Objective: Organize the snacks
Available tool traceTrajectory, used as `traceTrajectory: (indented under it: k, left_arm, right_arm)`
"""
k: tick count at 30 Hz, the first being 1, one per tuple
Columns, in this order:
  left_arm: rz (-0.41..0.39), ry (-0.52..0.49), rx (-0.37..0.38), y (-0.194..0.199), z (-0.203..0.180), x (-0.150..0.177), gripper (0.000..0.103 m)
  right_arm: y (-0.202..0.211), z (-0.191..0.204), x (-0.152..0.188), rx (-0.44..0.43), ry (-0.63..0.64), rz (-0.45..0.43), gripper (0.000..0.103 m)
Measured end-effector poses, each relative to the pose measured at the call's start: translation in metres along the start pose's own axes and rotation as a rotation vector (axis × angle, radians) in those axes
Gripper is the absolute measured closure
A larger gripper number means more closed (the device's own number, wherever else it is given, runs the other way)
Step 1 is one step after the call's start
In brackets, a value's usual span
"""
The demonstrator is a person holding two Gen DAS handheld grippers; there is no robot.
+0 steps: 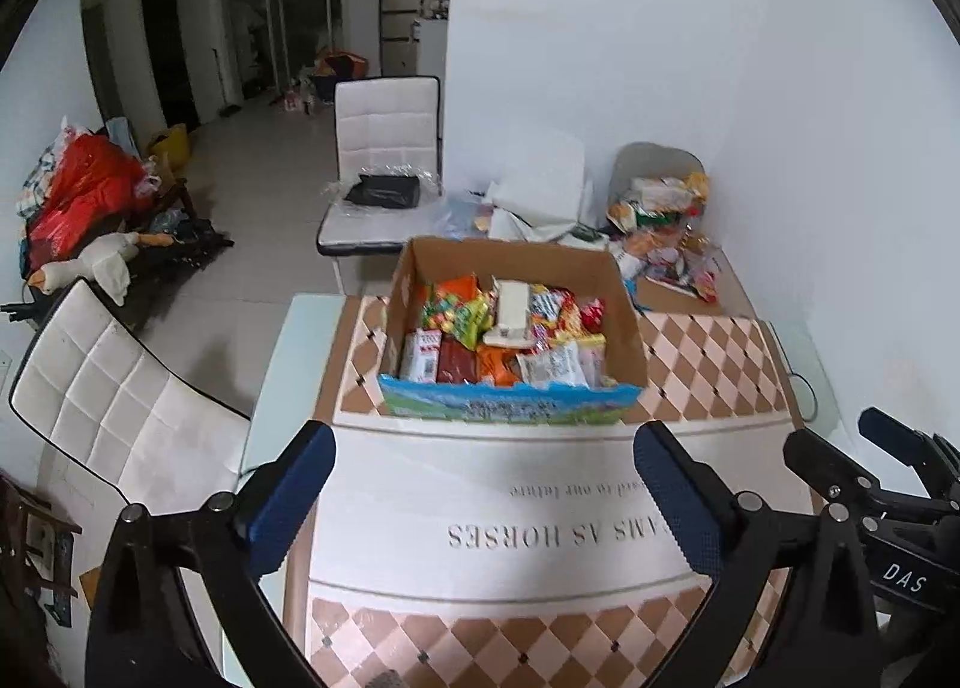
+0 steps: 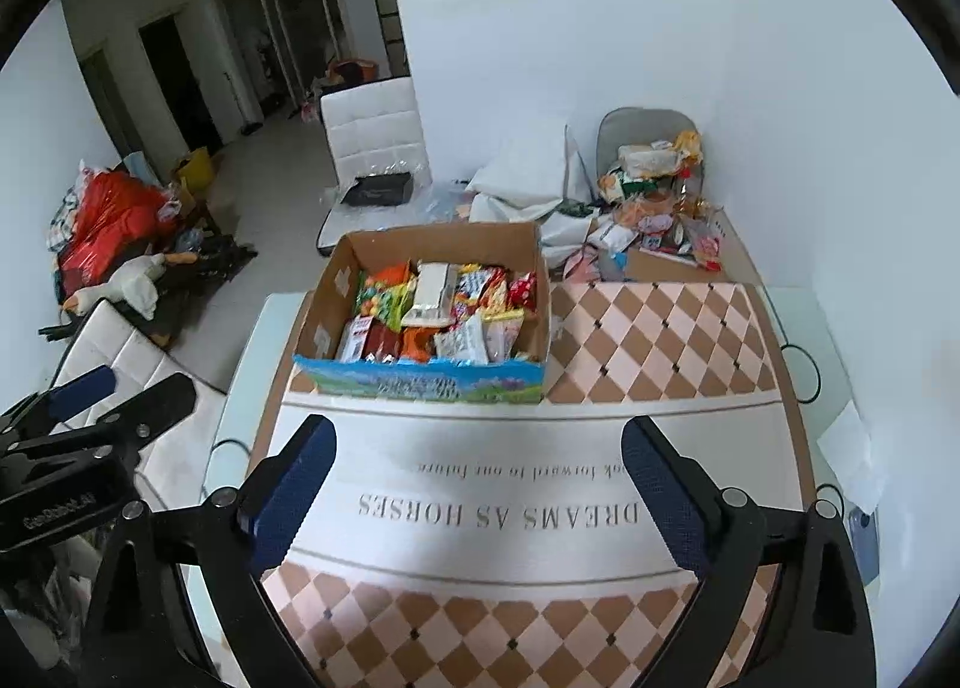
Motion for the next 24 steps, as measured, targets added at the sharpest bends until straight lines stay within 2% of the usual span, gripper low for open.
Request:
traceTrajectory:
  k: [10,24]
  left_arm:
    - [-0.062,-0.028,-0.052,-0.011,-0.001,-0.02,0.001]
    - [-0.081,-0.04,-0.063,-0.011,-0.01,-0.026,0.001]
  right_arm:
    - [-0.031,-0.01,-0.027,0.044,-0.014,-0.024,0.003]
    - [-0.031,-0.015,-0.042,0.065,-0.012,-0.049,0.003]
Point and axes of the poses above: each gripper's, at about its wrist camera, not at the fingertips, and y roughly against the way its jaws point, z to its left, x to its underside, the point moved 8 cm from there along -y, roughly the way its jaws point, and after that the axes turned 11 degrees about y, right-handed, at the moved point
